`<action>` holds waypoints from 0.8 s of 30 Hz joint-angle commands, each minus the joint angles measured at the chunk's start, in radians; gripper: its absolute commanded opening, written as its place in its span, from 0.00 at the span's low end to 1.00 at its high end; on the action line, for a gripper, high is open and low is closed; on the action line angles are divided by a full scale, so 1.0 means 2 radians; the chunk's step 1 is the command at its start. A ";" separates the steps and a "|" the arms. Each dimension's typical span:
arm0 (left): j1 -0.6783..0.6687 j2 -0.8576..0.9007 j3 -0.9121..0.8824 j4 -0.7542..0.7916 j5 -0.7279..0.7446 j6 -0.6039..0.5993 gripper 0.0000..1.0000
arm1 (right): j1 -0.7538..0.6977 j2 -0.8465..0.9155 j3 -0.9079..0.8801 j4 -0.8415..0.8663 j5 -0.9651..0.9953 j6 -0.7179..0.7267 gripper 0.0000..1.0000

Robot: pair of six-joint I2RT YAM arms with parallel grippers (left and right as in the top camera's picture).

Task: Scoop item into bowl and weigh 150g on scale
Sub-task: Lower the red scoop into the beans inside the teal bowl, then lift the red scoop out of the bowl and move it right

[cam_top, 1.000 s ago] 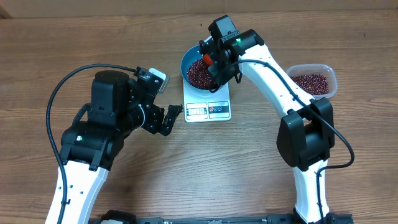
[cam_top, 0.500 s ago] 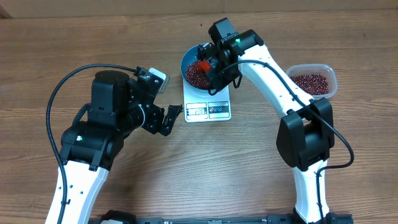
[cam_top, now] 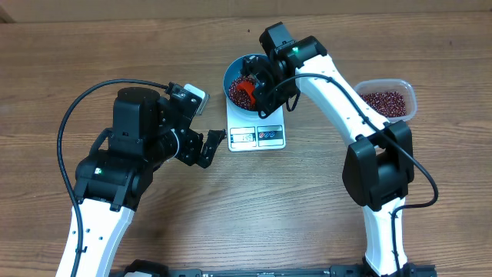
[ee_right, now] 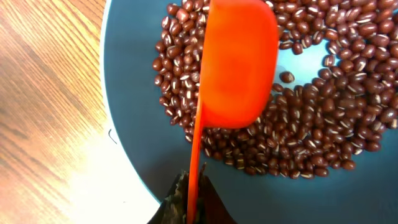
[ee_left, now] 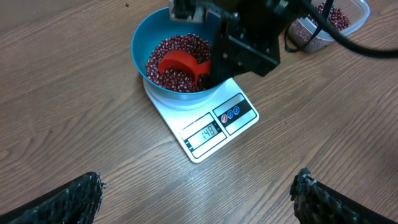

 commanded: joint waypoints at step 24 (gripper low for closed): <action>-0.003 -0.003 0.009 0.000 -0.002 -0.009 1.00 | -0.153 -0.001 0.038 -0.045 -0.340 -0.007 0.04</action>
